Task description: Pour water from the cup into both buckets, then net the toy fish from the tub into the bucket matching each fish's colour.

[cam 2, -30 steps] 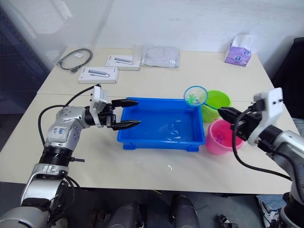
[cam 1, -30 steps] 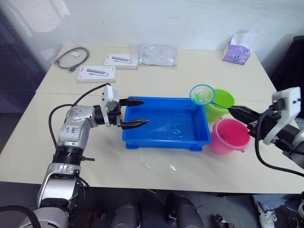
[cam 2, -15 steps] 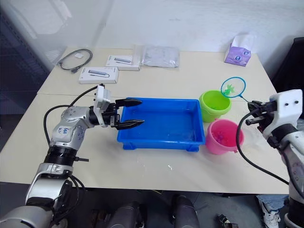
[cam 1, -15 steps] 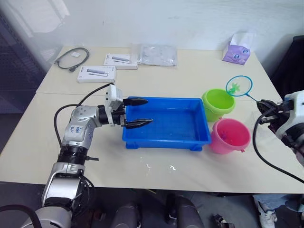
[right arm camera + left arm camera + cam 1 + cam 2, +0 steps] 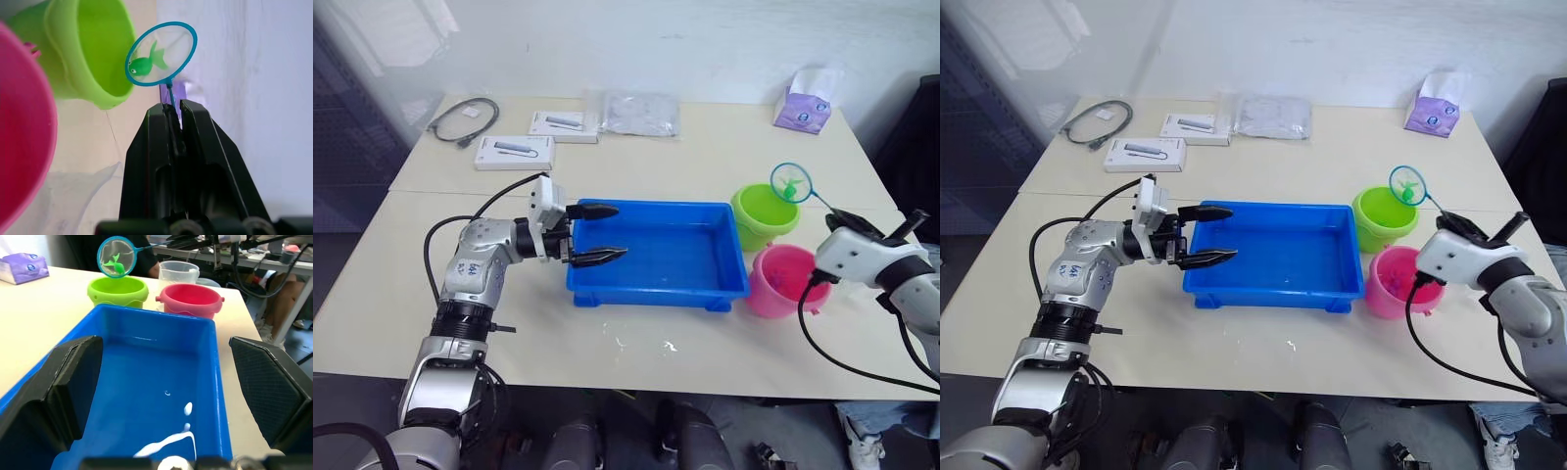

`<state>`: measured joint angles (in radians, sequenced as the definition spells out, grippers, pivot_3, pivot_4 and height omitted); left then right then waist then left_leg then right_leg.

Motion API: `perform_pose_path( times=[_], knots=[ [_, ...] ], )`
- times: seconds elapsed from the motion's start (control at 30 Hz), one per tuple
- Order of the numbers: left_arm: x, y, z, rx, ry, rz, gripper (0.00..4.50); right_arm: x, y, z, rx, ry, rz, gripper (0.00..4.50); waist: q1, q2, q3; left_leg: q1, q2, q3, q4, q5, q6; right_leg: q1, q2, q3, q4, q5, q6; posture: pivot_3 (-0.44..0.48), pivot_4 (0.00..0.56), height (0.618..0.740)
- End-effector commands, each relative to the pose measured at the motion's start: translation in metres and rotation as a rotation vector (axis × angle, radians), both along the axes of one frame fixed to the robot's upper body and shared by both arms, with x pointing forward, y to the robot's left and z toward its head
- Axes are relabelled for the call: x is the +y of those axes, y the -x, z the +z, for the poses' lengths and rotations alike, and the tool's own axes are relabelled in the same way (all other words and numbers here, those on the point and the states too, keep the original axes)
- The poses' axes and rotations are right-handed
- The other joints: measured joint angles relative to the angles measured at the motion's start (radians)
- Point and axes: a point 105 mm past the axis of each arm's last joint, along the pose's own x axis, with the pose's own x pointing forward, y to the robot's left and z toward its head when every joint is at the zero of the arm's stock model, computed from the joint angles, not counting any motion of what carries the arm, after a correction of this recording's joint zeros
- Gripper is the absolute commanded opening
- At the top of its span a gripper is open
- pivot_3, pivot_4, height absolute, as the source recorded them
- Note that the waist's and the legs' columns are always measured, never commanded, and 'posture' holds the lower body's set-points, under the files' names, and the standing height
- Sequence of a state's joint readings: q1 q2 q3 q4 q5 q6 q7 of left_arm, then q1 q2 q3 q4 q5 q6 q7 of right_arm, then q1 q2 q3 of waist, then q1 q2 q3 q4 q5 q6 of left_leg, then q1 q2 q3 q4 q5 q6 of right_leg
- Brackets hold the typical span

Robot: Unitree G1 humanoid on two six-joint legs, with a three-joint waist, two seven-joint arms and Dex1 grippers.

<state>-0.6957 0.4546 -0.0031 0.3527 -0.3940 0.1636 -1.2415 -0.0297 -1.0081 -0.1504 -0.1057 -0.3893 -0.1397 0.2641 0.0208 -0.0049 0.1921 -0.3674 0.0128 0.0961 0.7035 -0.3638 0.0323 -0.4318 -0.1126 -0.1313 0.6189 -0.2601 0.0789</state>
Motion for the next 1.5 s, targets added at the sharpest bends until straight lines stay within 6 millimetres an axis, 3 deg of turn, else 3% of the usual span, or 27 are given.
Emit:
perform_pose_path(
  times=[0.03,0.17,0.3,0.43,0.57,0.67,0.8,1.1,1.23,1.4,1.5],
  knots=[
    [0.003,0.004,0.009,-0.054,-0.010,-0.021,4.45,0.004,0.002,0.001,-0.022,0.078,0.046,0.00,0.000,0.000,0.000,0.000,0.000,0.000,0.000,0.000,0.000,0.000,0.000,0.000,0.000,0.000,0.000,0.000,0.150,0.740],
    [0.003,0.005,0.009,-0.063,-0.015,-0.023,4.45,0.001,0.000,0.015,-0.107,0.152,0.042,0.00,0.000,0.000,0.000,0.000,0.000,0.000,0.000,0.000,0.000,0.000,0.000,0.000,0.000,0.000,0.000,0.000,0.150,0.740],
    [0.003,0.006,0.007,-0.064,-0.022,-0.030,4.45,0.006,0.000,0.012,-0.110,0.140,0.071,0.00,0.000,0.000,0.000,0.000,0.000,0.000,0.000,0.000,0.000,0.001,0.000,0.001,0.000,0.000,0.000,0.000,0.150,0.740],
    [0.004,0.005,0.008,-0.067,-0.023,-0.024,4.45,0.005,-0.001,0.029,-0.193,0.156,0.061,0.00,0.000,0.000,0.000,0.000,0.000,0.000,0.000,0.000,0.000,0.001,0.000,0.001,0.000,0.000,0.000,0.000,0.150,0.740],
    [0.004,0.004,0.008,-0.068,-0.024,-0.025,4.45,-0.004,-0.003,0.028,-0.180,0.149,0.028,0.00,0.002,0.000,0.000,0.000,0.000,-0.001,0.000,0.000,0.000,0.001,0.000,0.001,0.000,0.000,0.000,0.000,0.150,0.740],
    [0.002,0.004,0.008,-0.066,-0.018,-0.025,4.45,0.005,-0.001,0.009,-0.089,0.148,0.083,0.00,0.001,0.000,0.000,0.000,0.000,-0.001,0.000,0.000,0.000,0.002,0.000,0.001,0.000,0.000,0.000,0.000,0.150,0.740],
    [0.001,0.004,0.008,-0.067,-0.015,-0.025,4.45,0.001,-0.002,0.027,-0.170,0.152,0.058,0.00,0.000,0.000,0.000,0.000,0.000,-0.001,0.000,0.000,0.000,0.001,0.000,0.001,0.000,0.000,0.000,0.000,0.150,0.740],
    [-0.003,0.004,0.007,-0.066,-0.014,-0.027,4.45,0.005,-0.002,0.023,-0.159,0.140,0.090,0.00,0.000,0.000,0.000,0.001,0.000,-0.001,0.000,0.000,0.000,0.002,0.000,0.001,0.000,0.000,0.000,0.000,0.150,0.740],
    [0.002,0.003,0.011,-0.068,0.001,-0.004,4.45,-0.001,-0.002,0.046,-0.198,-0.101,0.059,0.00,0.000,0.000,0.000,0.001,0.000,-0.001,0.000,0.000,0.000,0.002,0.000,0.001,0.000,0.000,0.000,0.000,0.150,0.740],
    [0.023,0.014,0.032,-0.066,0.071,-0.013,4.45,0.041,0.007,0.052,0.010,-0.643,0.276,0.00,-0.007,0.000,0.000,0.001,0.001,-0.002,0.000,0.000,0.000,0.002,0.001,0.000,0.000,0.000,0.000,0.000,0.150,0.740],
    [0.031,0.021,0.038,-0.070,0.071,-0.022,4.45,0.055,0.013,0.056,0.078,-0.759,0.336,0.00,-0.009,0.000,0.000,0.001,0.002,-0.003,0.000,0.000,0.000,0.002,0.001,0.001,0.000,0.000,0.000,0.000,0.150,0.740]
  ],
)
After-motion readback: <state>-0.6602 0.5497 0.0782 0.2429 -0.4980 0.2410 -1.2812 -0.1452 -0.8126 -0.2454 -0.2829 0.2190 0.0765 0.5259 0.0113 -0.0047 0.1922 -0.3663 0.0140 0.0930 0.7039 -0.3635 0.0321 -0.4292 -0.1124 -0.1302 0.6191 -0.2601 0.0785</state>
